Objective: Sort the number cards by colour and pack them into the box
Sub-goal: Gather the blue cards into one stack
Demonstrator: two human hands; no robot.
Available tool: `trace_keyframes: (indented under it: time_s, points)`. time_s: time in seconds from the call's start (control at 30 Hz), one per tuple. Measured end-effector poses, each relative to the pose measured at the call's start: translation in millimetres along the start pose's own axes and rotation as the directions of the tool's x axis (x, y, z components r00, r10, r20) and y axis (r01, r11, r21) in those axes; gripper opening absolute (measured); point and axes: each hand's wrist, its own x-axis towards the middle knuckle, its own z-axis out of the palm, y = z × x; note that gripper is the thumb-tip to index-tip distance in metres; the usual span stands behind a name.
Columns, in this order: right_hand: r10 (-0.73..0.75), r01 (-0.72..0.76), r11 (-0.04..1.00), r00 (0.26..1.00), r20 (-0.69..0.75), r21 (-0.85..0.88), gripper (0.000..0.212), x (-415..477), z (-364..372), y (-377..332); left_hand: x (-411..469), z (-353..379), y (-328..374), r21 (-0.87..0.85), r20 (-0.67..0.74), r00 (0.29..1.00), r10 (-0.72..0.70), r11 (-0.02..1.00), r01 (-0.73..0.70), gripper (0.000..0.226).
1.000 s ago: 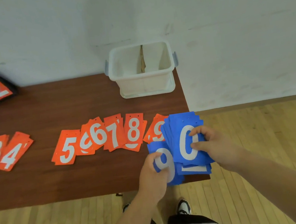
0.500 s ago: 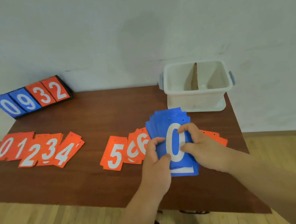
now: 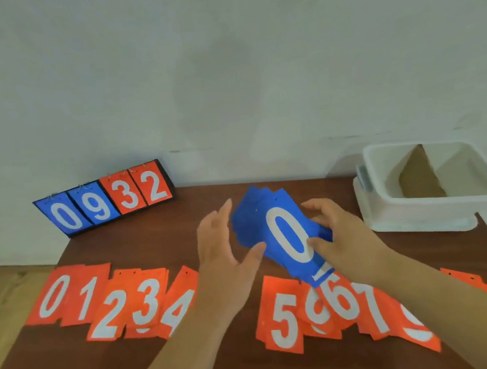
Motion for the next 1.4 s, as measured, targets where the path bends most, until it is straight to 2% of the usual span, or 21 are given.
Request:
trace_keyframes:
  time_s: [0.13, 0.23, 0.33, 0.43, 0.57, 0.63, 0.77, 0.87, 0.93, 1.03, 1.13, 1.27, 1.4]
  points:
    - [-0.090, 0.111, 0.966, 0.991, 0.102, -0.235, 0.053, 38.3, 14.2, -13.6, 57.0, -28.9, -15.1, 0.207, 0.179, 0.955, 0.236, 0.940, -0.271, 0.085]
    - [-0.091, 0.135, 0.929, 0.986, 0.143, -0.344, 0.049, 67.5, 23.6, -14.6, 91.8, -22.6, -32.7, 0.237, 0.324, 0.904, 0.279, 0.901, -0.363, 0.070]
    - [-0.074, 0.123, 0.925, 0.987, 0.145, -0.360, 0.048, 96.0, 33.0, -5.7, 114.7, -2.3, -61.1, 0.175, 0.400, 0.893, 0.205, 0.940, -0.294, 0.054]
    - [-0.030, 0.083, 0.923, 0.989, 0.144, -0.376, 0.046, 123.1, 42.7, 9.1, 132.1, 17.2, -86.3, 0.143, 0.405, 0.898, 0.170, 0.959, -0.246, 0.045]
    - [0.001, 0.039, 0.933, 0.994, 0.111, -0.357, 0.042, 162.7, 50.5, 22.5, 158.8, 35.1, -111.4, 0.131, 0.349, 0.928, 0.132, 0.973, -0.188, 0.054]
    - [-0.011, 0.047, 0.935, 0.995, 0.102, -0.350, 0.039, 185.5, 49.9, 25.6, 175.5, 40.9, -119.8, 0.131, 0.331, 0.931, 0.155, 0.969, -0.208, 0.056]
    - [-0.046, 0.078, 0.925, 0.995, 0.093, -0.372, 0.038, 231.7, 46.3, 35.0, 214.4, 54.9, -136.9, 0.168, 0.289, 0.926, 0.242, 0.940, -0.298, 0.043]
    - [-0.076, 0.089, 0.923, 0.996, 0.050, -0.373, 0.038, 260.2, 49.6, 51.3, 234.6, 69.8, -147.8, 0.183, 0.243, 0.940, 0.239, 0.941, -0.286, 0.041]
    - [-0.091, 0.101, 0.912, 0.995, 0.045, -0.398, 0.038, 274.0, 58.6, 70.6, 239.2, 81.4, -159.9, 0.193, 0.269, 0.943, 0.197, 0.948, -0.253, 0.041]
    - [-0.087, 0.137, 0.882, 0.988, 0.132, -0.451, 0.043, 282.4, 78.3, 102.0, 233.4, 98.0, -183.2, 0.231, 0.346, 0.934, 0.092, 0.956, -0.180, 0.044]
    - [-0.086, 0.163, 0.859, 0.981, 0.177, -0.486, 0.047, 287.5, 85.3, 115.8, 227.9, 108.1, -195.8, 0.273, 0.362, 0.932, -0.007, 0.957, -0.099, 0.051]
    - [-0.086, 0.172, 0.864, 0.976, 0.198, -0.473, 0.054, 287.8, 81.7, 119.1, 228.6, 113.2, -195.6, 0.236, 0.306, 0.952, 0.002, 0.969, -0.078, 0.046]
    - [-0.088, 0.130, 0.922, 0.988, 0.129, -0.365, 0.052, 279.1, 78.4, 128.6, 227.4, 111.2, -196.9, 0.220, 0.304, 0.952, 0.037, 0.970, -0.108, 0.042]
